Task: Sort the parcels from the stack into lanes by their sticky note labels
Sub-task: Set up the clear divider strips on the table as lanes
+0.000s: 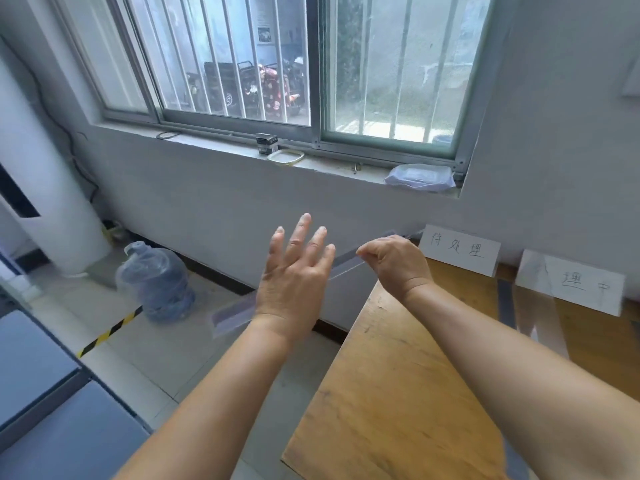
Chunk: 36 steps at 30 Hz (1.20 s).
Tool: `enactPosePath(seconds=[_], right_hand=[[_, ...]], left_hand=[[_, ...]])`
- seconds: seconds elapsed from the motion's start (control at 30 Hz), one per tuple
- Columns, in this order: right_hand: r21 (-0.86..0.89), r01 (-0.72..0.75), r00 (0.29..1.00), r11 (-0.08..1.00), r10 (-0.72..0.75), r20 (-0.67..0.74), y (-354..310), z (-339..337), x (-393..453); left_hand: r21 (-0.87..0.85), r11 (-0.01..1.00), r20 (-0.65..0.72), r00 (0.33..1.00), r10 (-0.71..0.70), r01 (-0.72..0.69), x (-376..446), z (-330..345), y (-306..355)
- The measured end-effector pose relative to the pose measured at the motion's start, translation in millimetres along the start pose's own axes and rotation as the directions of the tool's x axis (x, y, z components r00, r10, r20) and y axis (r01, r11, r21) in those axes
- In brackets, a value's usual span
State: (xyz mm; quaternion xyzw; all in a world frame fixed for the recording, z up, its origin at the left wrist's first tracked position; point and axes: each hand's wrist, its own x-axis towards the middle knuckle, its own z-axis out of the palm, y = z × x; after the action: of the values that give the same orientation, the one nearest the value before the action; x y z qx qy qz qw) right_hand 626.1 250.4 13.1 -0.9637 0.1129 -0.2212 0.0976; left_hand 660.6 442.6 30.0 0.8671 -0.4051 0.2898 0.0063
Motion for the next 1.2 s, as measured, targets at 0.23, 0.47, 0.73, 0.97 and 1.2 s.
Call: enactPosePath(seconds=[0.23,0.47,0.73,0.97,1.2], right_hand=[[0.158,-0.137,0.990,0.978,0.139,-0.001,-14.6,7.2,3.7],[0.420,-0.244,0.956,0.874,0.289,-0.048,-17.7,6.0,-11.4],[0.490,-0.530,0.818,0.692,0.570,0.081,-3.0,19.4,-45.6],[0.395,-0.698,0.696,0.597,0.696,0.176,18.6,31.3,-85.0],[0.319,-0.775,0.613,0.545,0.773,0.167,28.0,37.9,-105.3]], left_hand=[[-0.133,0.977,-0.053,0.983,-0.174,0.166,0.0,1.9,-11.4],[-0.632,0.694,0.238,0.938,-0.251,0.346,-8.1,38.8,4.9],[-0.727,0.547,0.465,0.884,-0.052,0.415,-14.5,63.8,42.5],[-0.704,0.525,0.590,0.805,0.057,0.478,-33.3,80.8,64.6],[-0.734,0.467,0.622,0.764,0.170,0.494,-47.9,76.2,89.8]])
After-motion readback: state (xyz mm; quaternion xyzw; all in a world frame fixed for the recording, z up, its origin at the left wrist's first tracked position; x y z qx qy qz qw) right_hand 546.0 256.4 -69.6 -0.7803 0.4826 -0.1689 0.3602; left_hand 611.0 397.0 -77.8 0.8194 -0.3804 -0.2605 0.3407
